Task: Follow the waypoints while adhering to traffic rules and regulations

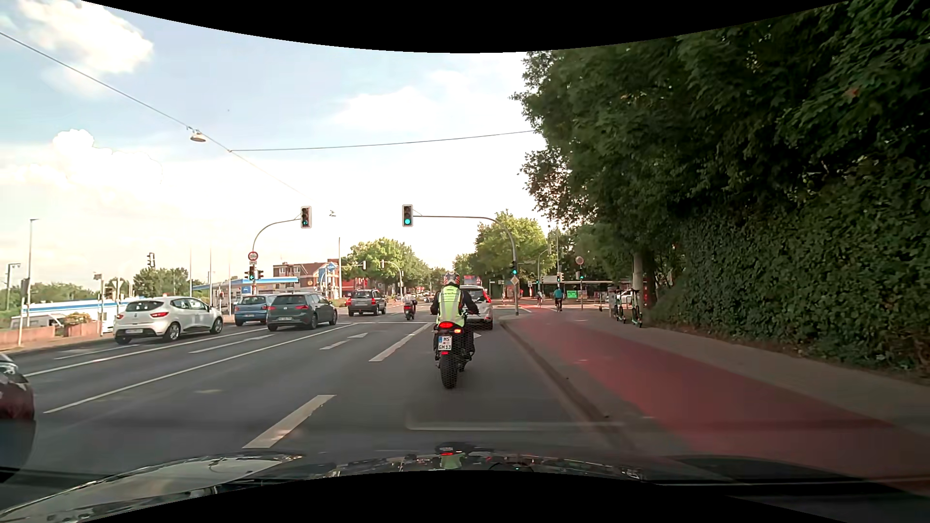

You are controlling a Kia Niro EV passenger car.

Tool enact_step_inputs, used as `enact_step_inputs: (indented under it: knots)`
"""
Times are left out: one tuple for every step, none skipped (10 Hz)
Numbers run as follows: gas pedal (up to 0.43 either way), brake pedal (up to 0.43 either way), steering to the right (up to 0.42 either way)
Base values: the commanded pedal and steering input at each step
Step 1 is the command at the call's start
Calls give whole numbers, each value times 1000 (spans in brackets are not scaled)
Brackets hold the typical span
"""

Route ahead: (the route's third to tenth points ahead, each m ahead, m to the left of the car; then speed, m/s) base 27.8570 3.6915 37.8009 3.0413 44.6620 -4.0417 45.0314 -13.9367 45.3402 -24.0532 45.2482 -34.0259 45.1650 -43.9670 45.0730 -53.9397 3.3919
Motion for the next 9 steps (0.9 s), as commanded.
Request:
enact_step_inputs:
  knots:
    - [0, 0, -22]
    - [0, 0, -23]
    - [0, 0, -23]
    - [0, 0, -23]
    - [0, 0, -23]
    - [0, 0, -22]
    - [0, 0, -23]
    - [0, 0, -22]
    - [0, 0, -23]
